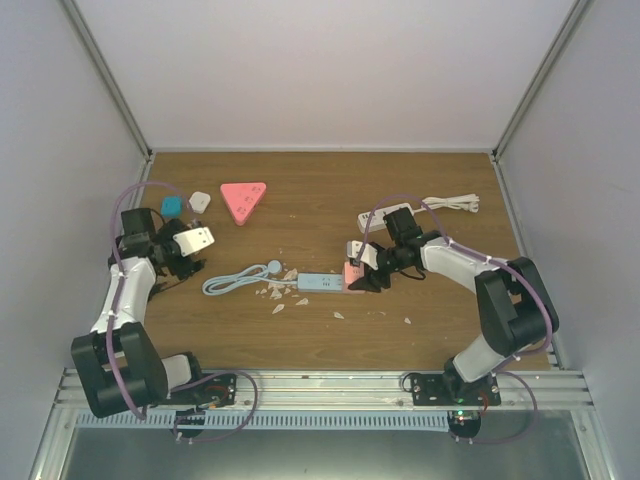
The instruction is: Pull the plug off the socket
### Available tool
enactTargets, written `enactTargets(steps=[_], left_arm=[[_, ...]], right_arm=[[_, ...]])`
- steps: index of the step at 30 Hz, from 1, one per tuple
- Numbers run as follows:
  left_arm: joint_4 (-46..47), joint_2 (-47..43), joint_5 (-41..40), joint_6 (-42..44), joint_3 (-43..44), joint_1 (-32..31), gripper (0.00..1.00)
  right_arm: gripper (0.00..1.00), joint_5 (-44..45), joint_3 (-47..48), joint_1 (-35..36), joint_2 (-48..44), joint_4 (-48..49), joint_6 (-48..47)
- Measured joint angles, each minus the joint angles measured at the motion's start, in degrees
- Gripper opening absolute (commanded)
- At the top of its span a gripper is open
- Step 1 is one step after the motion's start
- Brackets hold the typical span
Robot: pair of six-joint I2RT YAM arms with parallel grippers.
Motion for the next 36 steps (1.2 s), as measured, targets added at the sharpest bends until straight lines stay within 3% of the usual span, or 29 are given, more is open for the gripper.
enactTargets(steps=[4,7,17,25,36], left_arm=[[-2.91,0.02,3.23,-2.10,3.04,-5.97,0.93],[-4.07,0.44,4.74,-4.79,4.37,-12.26,0.94],[-2.89,6.23,10.99,-15.52,5.77,-29.90,0.99],[2.86,17.79,16.00,-24.30,11.54,-45.75,0.99],[5.92,30.27,19.02,-28.13,20.74,-52.96,0.99]], right_arm=[[0.91,0.87,0.00,-0.13,-0.94,-1.88,0.13],[0.99,0.96,0.22,-0.24,-1.51,-3.37,0.04],[1.00,-0.76,0.61,-1.33,-4.66,-6.49,-0.72],[0.84,-1.29,-0.90,-7.82,-5.81,-10.10,-5.84],[0.68,-0.63,-2.56,-9.44,-5.07,-11.54,-9.40]])
